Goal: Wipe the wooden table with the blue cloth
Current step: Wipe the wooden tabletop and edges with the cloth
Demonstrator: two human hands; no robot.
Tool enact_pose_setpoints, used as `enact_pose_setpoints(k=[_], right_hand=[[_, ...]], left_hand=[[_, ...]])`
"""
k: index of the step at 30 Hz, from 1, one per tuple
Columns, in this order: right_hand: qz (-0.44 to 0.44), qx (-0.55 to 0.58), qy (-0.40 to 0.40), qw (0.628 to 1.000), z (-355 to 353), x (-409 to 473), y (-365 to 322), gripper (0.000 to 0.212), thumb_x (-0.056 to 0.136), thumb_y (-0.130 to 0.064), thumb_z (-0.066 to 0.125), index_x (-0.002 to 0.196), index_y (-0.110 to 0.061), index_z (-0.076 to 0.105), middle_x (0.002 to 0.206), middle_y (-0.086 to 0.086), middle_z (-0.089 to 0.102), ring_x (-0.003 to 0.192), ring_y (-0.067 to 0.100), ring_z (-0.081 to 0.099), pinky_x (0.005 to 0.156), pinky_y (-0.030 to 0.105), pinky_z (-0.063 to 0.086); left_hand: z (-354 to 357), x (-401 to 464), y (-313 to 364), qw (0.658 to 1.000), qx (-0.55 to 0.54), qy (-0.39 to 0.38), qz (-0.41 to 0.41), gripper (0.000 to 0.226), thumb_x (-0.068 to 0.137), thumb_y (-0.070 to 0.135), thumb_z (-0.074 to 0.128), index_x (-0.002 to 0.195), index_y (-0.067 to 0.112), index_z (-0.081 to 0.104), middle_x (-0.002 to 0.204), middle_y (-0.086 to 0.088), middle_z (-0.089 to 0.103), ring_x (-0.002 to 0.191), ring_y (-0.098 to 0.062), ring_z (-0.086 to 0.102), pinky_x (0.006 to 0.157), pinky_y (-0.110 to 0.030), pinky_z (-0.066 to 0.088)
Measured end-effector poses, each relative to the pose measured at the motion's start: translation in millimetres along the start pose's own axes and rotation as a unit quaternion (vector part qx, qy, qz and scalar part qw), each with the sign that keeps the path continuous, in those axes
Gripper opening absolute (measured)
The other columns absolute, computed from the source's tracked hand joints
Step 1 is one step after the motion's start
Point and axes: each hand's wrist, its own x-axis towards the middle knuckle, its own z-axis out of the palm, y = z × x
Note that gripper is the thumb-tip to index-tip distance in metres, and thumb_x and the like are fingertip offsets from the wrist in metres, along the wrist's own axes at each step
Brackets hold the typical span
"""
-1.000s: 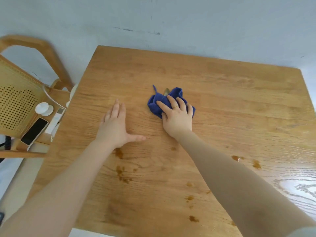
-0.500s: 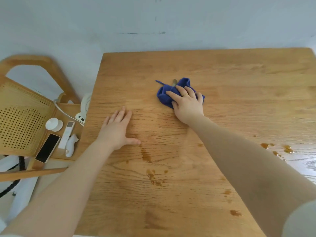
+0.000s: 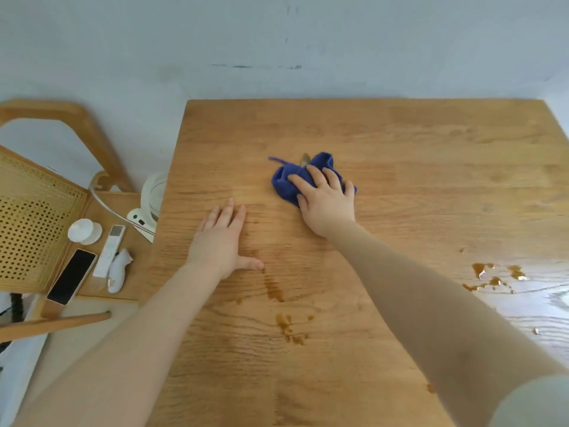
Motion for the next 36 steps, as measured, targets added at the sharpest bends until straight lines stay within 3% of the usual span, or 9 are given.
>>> enact_pose_setpoints(k=[5,11,13,17,20,24,30,36], right_hand=[[0.043,0.058,-0.008,0.997,-2,13,-17,0.044,0.096,-0.035,0.036,0.138,-0.044,0.031,0.155,-0.003,0.018,0.142,0.026,0.007,0.112,0.052,0.000],[-0.163,0.051,-0.005,0.985,8,-37,-8,0.043,0.090,-0.035,0.036,0.132,-0.043,0.045,0.149,-0.003,0.036,0.139,0.029,0.025,0.109,0.053,0.011],[-0.154,0.049,-0.022,0.987,2,-9,-4,0.041,0.094,-0.033,0.038,0.133,-0.044,0.042,0.151,-0.006,0.031,0.140,0.025,0.020,0.109,0.049,0.009],[-0.058,0.064,-0.025,0.996,-2,48,-20,0.041,0.097,-0.031,0.036,0.135,-0.044,0.036,0.154,-0.006,0.022,0.142,0.025,0.010,0.112,0.049,0.004],[-0.059,0.054,-0.025,0.996,-1,48,-25,0.042,0.097,-0.029,0.035,0.136,-0.042,0.036,0.155,-0.005,0.021,0.142,0.027,0.010,0.113,0.051,0.002],[-0.130,0.054,-0.003,0.990,7,-4,-29,0.045,0.092,-0.023,0.042,0.134,-0.041,0.042,0.152,-0.005,0.028,0.141,0.025,0.015,0.111,0.050,0.004],[-0.249,0.004,-0.071,0.966,-3,-11,-13,0.043,0.097,-0.027,0.036,0.137,-0.043,0.036,0.154,-0.006,0.023,0.141,0.025,0.016,0.108,0.049,0.011],[-0.071,0.012,-0.061,0.996,-5,25,-30,0.052,0.095,-0.018,0.036,0.140,-0.042,0.026,0.157,-0.003,0.013,0.143,0.026,0.005,0.113,0.052,0.001]], left_hand=[[-3,-1,0,1.000,-0.017,0.004,0.002,0.122,0.062,0.068,0.067,0.150,0.024,-0.005,0.157,0.002,-0.015,0.145,-0.021,-0.006,0.118,-0.038,0.005],[-1,-1,-2,0.999,-0.035,0.014,0.007,0.122,0.061,0.066,0.069,0.150,0.024,-0.003,0.157,0.003,-0.014,0.145,-0.020,-0.007,0.118,-0.036,0.005],[-3,1,-1,0.999,-0.032,0.007,0.006,0.122,0.061,0.065,0.070,0.150,0.024,-0.003,0.158,0.003,-0.013,0.146,-0.021,-0.006,0.119,-0.036,0.006],[2,0,-3,1.000,-0.015,0.016,0.009,0.122,0.061,0.069,0.066,0.150,0.023,-0.004,0.157,0.002,-0.014,0.145,-0.021,-0.006,0.118,-0.037,0.000],[3,-3,-5,1.000,-0.007,0.018,0.007,0.121,0.062,0.071,0.062,0.150,0.024,-0.007,0.157,0.002,-0.016,0.145,-0.019,-0.008,0.117,-0.037,-0.004],[-1,-5,2,1.000,0.018,0.008,-0.009,0.121,0.064,0.071,0.061,0.149,0.021,-0.007,0.157,0.002,-0.016,0.145,-0.019,-0.007,0.117,-0.037,-0.005],[-5,-8,8,0.997,0.055,0.003,-0.051,0.127,0.063,0.075,0.059,0.149,0.011,-0.009,0.157,-0.007,-0.014,0.142,-0.028,-0.022,0.113,-0.041,-0.014],[0,-7,1,0.996,0.024,-0.010,-0.084,0.134,0.057,0.079,0.059,0.148,0.012,-0.013,0.155,-0.013,-0.019,0.144,-0.024,-0.015,0.114,-0.041,-0.013]])
